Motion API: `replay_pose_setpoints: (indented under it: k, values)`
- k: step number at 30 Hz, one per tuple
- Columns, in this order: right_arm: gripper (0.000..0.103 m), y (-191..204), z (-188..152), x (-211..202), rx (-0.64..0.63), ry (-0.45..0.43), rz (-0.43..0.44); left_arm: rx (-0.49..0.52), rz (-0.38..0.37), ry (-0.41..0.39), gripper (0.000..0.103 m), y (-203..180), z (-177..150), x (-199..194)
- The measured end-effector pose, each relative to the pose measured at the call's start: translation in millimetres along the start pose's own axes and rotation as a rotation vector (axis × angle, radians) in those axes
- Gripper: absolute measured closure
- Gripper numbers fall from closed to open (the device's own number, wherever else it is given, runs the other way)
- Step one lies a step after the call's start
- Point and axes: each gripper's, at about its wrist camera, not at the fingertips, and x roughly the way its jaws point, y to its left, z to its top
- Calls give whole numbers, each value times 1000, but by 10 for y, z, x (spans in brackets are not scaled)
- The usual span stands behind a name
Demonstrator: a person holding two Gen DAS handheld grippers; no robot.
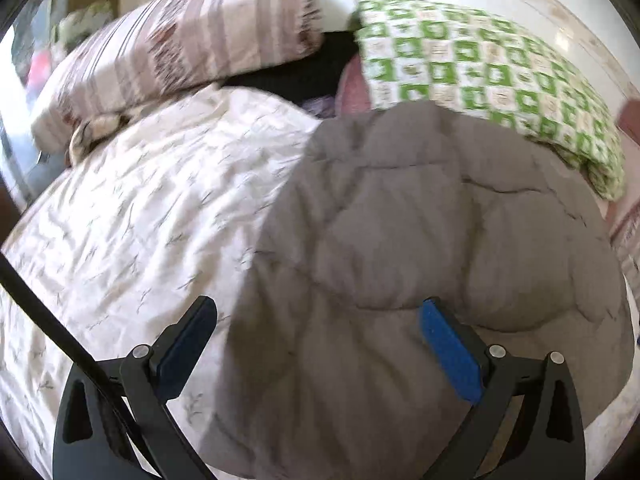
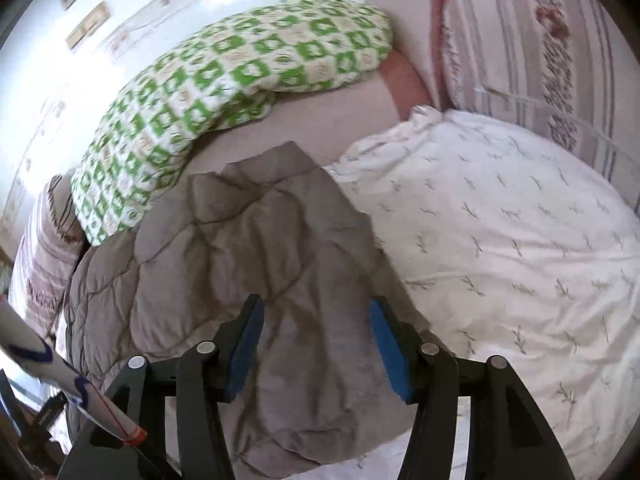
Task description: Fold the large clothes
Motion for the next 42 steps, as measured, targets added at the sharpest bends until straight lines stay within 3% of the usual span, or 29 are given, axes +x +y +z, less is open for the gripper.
replay_pose_setpoints:
  k: [2,7,9,11,14,17,20,21,23,26,32,36,42]
  values:
    - [71,-93,-29,149,30,53,-20,-32,-8,55,1,80,-22,126]
    - [71,-186,-83,363,65,124,-1,-103,-75,130,1,189,-59,288]
    - [71,-120,-70,299,38,101,-21,-91,-57,110,1,171,-48,247]
    - [71,37,-58,123,-30,7,-36,-80,-32,68,1,130,-24,146]
    - [61,339,-97,-31,-137,-53,24,-20,-24,-26,1,-39,-1,-77]
    - [59,553,-218,12,-191,-25,92,77,-24,-80,1,-279,-45,-206]
    - [58,700,-367,174,-236,35,109,134,-29,-45,1,-472,-163,-139]
    - [50,708,-395,222,-245,52,107,139,-14,-40,1,-506,-195,-112]
    - [45,734,-475,317,-269,86,90,159,21,-57,1,-566,-252,-103]
    - [45,806,-519,290,-305,68,54,178,41,-68,1,-604,-267,-107]
    - [45,1155,-615,-24,-401,-34,133,178,85,-163,1,-701,-303,-326]
    - [45,1356,-745,3,-468,-7,164,240,88,-194,1,-874,-393,-369]
    - [42,1405,-884,181,-518,46,129,274,105,-191,1,-920,-489,-252]
